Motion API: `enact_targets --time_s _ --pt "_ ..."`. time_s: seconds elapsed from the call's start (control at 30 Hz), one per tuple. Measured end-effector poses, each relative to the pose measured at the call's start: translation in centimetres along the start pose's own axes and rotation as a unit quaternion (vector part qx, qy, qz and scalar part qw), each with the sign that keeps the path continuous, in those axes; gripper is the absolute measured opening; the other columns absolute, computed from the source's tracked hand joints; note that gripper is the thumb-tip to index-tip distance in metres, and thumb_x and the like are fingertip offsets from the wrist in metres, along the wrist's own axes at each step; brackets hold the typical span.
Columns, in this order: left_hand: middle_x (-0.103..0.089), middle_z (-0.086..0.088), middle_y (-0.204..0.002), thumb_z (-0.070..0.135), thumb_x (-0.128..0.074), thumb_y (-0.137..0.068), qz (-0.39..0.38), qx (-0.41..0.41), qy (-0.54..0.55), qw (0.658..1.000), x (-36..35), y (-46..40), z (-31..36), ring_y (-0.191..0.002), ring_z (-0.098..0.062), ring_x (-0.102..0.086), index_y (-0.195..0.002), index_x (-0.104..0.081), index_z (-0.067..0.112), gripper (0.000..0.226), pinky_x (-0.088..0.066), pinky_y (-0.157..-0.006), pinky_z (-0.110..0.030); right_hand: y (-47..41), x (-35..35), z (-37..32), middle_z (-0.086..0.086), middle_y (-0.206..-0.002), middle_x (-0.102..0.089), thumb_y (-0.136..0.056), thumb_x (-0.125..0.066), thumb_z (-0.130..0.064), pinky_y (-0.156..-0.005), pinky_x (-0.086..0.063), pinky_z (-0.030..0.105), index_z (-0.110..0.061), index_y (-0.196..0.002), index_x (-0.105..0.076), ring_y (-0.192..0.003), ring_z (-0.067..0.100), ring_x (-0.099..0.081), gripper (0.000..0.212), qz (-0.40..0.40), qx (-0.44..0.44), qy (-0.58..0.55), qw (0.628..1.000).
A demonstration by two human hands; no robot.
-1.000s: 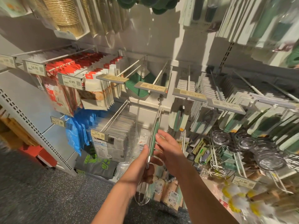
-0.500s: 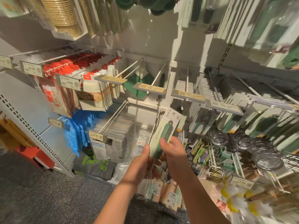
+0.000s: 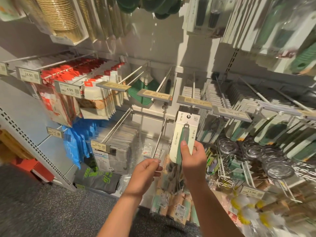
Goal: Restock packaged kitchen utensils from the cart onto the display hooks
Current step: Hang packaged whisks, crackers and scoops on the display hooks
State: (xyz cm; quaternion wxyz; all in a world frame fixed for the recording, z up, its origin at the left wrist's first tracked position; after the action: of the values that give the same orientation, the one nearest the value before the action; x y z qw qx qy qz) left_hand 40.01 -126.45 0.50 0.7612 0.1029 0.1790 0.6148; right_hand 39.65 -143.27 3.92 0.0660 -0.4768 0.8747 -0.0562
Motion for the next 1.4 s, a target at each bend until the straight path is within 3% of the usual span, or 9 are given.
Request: enact_targets --time_s 0.17,0.3,0.53,0.8,0.93,1.07,1.17,1.27,1.4 --pt "-0.073 -0.006 -0.1 0.026 -0.059 -0.103 0.014 -0.012 -0.011 1.0 0.3 0.2 0.5 -0.088 -0.014 -0.066 -0.114 -0.069 0.013 0.02 -0.048 -0.069 -0.018 -2.4 -0.1 0.6 0.006 -0.101 -0.073 -0.101 -0.066 -0.022 -0.082 -0.059 0.039 -0.022 -0.105 -0.062 -0.093 0.024 -0.071 0.005 0.03 -0.078 0.017 0.996" --pt "-0.073 -0.004 -0.1 0.026 -0.058 -0.104 0.028 -0.018 -0.014 0.999 0.7 0.5 0.9 -0.087 -0.012 -0.066 -0.113 -0.07 0.019 0.017 -0.047 -0.066 -0.014 -5.4 -0.5 1.1 0.0 -0.119 -0.067 -0.097 -0.068 -0.04 -0.102 -0.052 0.044 -0.014 -0.123 -0.06 -0.11 0.022 -0.064 0.037 0.042 -0.148 0.067 0.986" --pt "-0.075 0.0 -0.097 0.026 -0.06 -0.103 0.053 -0.018 -0.002 0.998 1.4 1.1 1.2 -0.084 -0.011 -0.066 -0.111 -0.072 0.021 0.015 -0.046 -0.072 -0.024 -8.6 -1.7 1.2 -0.002 -0.099 -0.063 -0.099 -0.068 -0.035 -0.087 -0.042 0.035 -0.009 -0.112 -0.062 -0.095 0.021 -0.06 0.029 0.031 -0.196 0.09 0.976" --pt "-0.076 0.0 -0.099 0.026 -0.059 -0.103 0.074 -0.019 -0.003 0.997 2.6 1.6 1.1 -0.088 -0.011 -0.068 -0.113 -0.072 0.023 0.016 -0.048 -0.071 -0.026 -10.6 -1.8 3.2 0.012 -0.145 -0.056 -0.093 -0.067 -0.055 -0.108 -0.044 0.044 -0.004 -0.144 -0.051 -0.132 0.037 -0.053 0.074 -0.003 -0.238 0.148 0.96" --pt "-0.074 0.0 -0.094 0.023 -0.057 -0.105 0.065 -0.028 -0.011 0.997 2.8 1.2 2.2 -0.085 -0.013 -0.065 -0.113 -0.07 0.019 0.016 -0.048 -0.074 -0.023 -8.4 -1.5 3.8 0.012 -0.153 -0.049 -0.095 -0.067 -0.052 -0.115 -0.037 0.044 -0.002 -0.153 -0.039 -0.14 0.036 -0.047 0.082 -0.033 -0.262 0.159 0.951" --pt "-0.069 -0.006 -0.091 0.017 -0.057 -0.104 0.027 -0.037 -0.061 0.997 2.0 0.8 3.4 -0.077 -0.013 -0.06 -0.109 -0.07 0.013 0.014 -0.047 -0.062 -0.013 -4.9 -0.4 2.9 0.009 -0.156 -0.045 -0.099 -0.064 -0.048 -0.114 -0.035 0.043 -0.008 -0.156 -0.036 -0.142 0.032 -0.044 0.076 -0.047 -0.261 0.152 0.952" --pt "-0.066 -0.006 -0.092 0.02 -0.056 -0.104 -0.033 -0.027 -0.132 0.99 0.8 0.6 3.6 -0.08 -0.015 -0.058 -0.098 -0.067 0.012 0.015 -0.044 -0.066 -0.022 -1.9 1.8 2.5 0.005 -0.122 -0.066 -0.101 -0.058 -0.049 -0.096 -0.049 0.038 -0.012 -0.125 -0.064 -0.108 0.023 -0.062 0.045 -0.044 -0.273 0.178 0.944" --pt "-0.06 -0.008 -0.09 0.027 -0.052 -0.105 -0.108 -0.042 -0.207 0.972 -1.1 0.8 3.9 -0.08 -0.016 -0.055 -0.095 -0.063 0.015 0.019 -0.042 -0.068 -0.025 1.4 4.0 2.6 0.004 -0.081 -0.059 -0.103 -0.057 -0.044 -0.061 -0.044 0.027 -0.009 -0.091 -0.064 -0.065 0.014 -0.05 0.038 -0.026 -0.294 0.157 0.942" --pt "-0.054 -0.009 -0.086 0.033 -0.049 -0.107 -0.207 -0.061 -0.302 0.929 -3.9 1.5 2.9 -0.078 -0.018 -0.05 -0.091 -0.058 0.011 0.029 -0.038 -0.061 -0.024 6.6 8.1 2.9 0.014 -0.08 -0.059 -0.101 -0.063 -0.038 -0.065 -0.043 0.037 -0.003 -0.093 -0.067 -0.07 0.024 -0.05 0.036 0.068 -0.304 0.113 0.944"
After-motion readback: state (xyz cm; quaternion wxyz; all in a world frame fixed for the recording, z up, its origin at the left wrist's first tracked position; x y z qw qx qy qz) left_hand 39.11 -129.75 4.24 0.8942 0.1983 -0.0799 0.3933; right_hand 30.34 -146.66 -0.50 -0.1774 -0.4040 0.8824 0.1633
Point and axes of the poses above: each hand's wrist, its own y-axis away from the middle knuckle, its own x-axis out of the back of the hand, z = x × y, the point moved 4 cm from there along -y, towards the middle knuckle
